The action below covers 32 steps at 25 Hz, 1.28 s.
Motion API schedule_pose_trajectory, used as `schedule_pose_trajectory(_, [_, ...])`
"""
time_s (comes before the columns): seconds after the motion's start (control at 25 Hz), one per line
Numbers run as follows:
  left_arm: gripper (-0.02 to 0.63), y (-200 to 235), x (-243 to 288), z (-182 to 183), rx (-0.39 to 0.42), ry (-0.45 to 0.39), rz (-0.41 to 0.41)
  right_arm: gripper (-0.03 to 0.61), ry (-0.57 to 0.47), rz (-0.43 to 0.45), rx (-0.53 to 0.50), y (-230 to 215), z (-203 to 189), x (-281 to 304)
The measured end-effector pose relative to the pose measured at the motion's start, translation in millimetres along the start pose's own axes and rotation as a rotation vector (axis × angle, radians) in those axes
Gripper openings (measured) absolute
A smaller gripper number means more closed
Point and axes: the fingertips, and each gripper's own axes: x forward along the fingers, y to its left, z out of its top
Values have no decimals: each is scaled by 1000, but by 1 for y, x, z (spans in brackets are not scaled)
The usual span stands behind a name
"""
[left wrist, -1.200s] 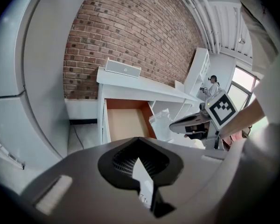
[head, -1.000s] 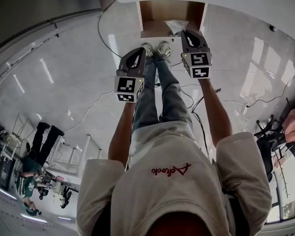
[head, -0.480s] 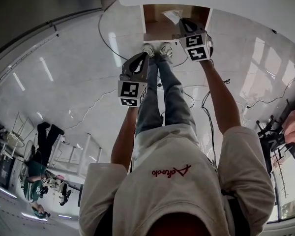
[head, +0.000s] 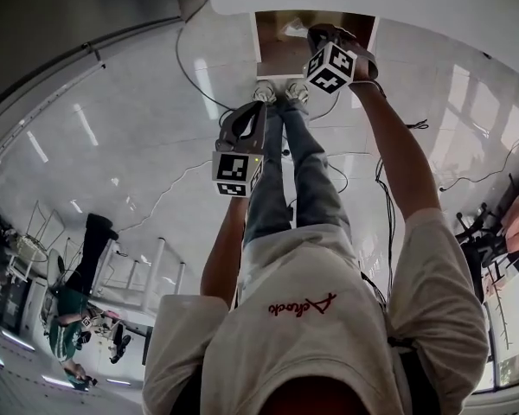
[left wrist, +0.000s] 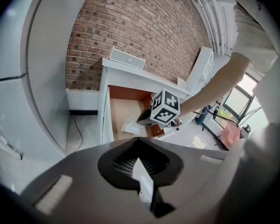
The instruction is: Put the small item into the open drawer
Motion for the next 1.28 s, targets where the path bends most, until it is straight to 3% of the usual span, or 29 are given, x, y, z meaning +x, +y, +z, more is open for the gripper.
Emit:
schedule_pose_trajectory(0.16, [9, 3, -2, -5, 0, 3, 0, 12, 40, 3, -158, 3, 0, 13])
schedule_pose_trajectory(0.4, [9, 5, -6, -10, -5, 9, 6, 12, 89, 20, -318, 10, -3, 32])
schedule_pose_trajectory(0.64, [9, 1, -12, -12, -6, 4, 12, 14, 116, 32, -281, 11, -13, 40])
schedule_pose_trajectory(1.04, [9, 3, -10, -17, -14, 0, 16, 15, 77, 38, -267, 15, -10, 38])
schedule_pose_trajectory(1.28, [9, 0, -8, -10, -3, -12, 9, 14, 54, -11, -269, 10, -4, 26])
